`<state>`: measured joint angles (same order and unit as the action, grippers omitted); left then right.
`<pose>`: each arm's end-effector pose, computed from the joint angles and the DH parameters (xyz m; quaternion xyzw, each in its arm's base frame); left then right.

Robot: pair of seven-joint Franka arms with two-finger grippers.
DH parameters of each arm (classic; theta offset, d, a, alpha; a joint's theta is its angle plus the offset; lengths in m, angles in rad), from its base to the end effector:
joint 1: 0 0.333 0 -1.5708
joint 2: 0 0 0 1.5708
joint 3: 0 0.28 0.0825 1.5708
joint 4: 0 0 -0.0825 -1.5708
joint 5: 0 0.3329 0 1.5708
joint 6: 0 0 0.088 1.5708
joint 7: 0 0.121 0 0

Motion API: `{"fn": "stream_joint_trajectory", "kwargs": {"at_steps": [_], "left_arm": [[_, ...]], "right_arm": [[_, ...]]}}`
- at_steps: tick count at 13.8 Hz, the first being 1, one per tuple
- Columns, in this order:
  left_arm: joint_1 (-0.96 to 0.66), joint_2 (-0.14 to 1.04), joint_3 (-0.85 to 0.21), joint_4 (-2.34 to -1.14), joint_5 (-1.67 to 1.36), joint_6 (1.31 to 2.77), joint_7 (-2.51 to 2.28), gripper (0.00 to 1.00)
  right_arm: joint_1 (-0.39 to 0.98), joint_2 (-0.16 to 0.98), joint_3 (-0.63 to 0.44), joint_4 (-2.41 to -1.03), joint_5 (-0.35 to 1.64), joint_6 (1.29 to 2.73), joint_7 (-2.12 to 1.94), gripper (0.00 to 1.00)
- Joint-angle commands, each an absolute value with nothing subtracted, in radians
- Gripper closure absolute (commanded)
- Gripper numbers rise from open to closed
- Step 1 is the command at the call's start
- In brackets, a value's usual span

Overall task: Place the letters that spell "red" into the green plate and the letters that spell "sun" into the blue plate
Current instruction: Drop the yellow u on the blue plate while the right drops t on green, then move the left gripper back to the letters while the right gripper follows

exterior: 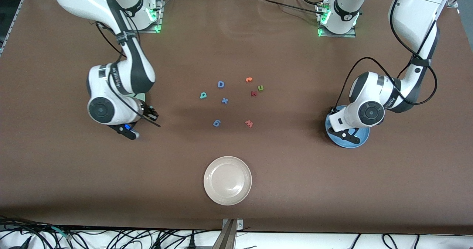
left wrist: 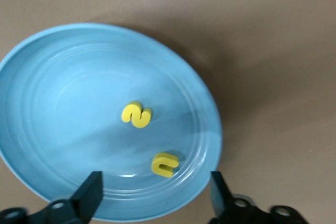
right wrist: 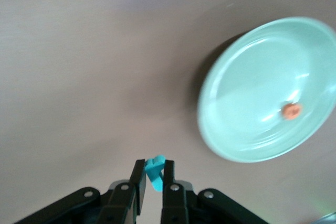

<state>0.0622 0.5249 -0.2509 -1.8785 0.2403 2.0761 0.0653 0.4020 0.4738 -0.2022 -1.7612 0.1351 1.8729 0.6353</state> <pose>0.5376 -0.0851 0.2081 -0.9694 0.1915 0.1485 0.0400 0.5398 0.1275 0.2644 0.9548 -0.2404 -0.1644 0.0588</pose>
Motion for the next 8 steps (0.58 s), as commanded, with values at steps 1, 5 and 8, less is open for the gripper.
{"fn": "stream_joint_trajectory", "kwargs": {"at_steps": [1, 5, 8], "left_arm": [[0.046, 0.505, -0.303, -1.864, 0.157, 2.066, -0.004, 0.00], [0.049, 0.491, -0.452, -1.871, 0.149, 2.083, -0.260, 0.00], [0.051, 0.476, -0.553, -1.919, 0.149, 2.146, -0.371, 0.00]], "right_arm": [[0.405, 0.388, -0.270, -1.920, 0.147, 1.905, 0.485, 1.00], [0.405, 0.373, -0.310, -2.106, 0.149, 2.073, 0.371, 1.00], [0.397, 0.387, -0.319, -2.151, 0.149, 2.123, 0.328, 1.00]]}}
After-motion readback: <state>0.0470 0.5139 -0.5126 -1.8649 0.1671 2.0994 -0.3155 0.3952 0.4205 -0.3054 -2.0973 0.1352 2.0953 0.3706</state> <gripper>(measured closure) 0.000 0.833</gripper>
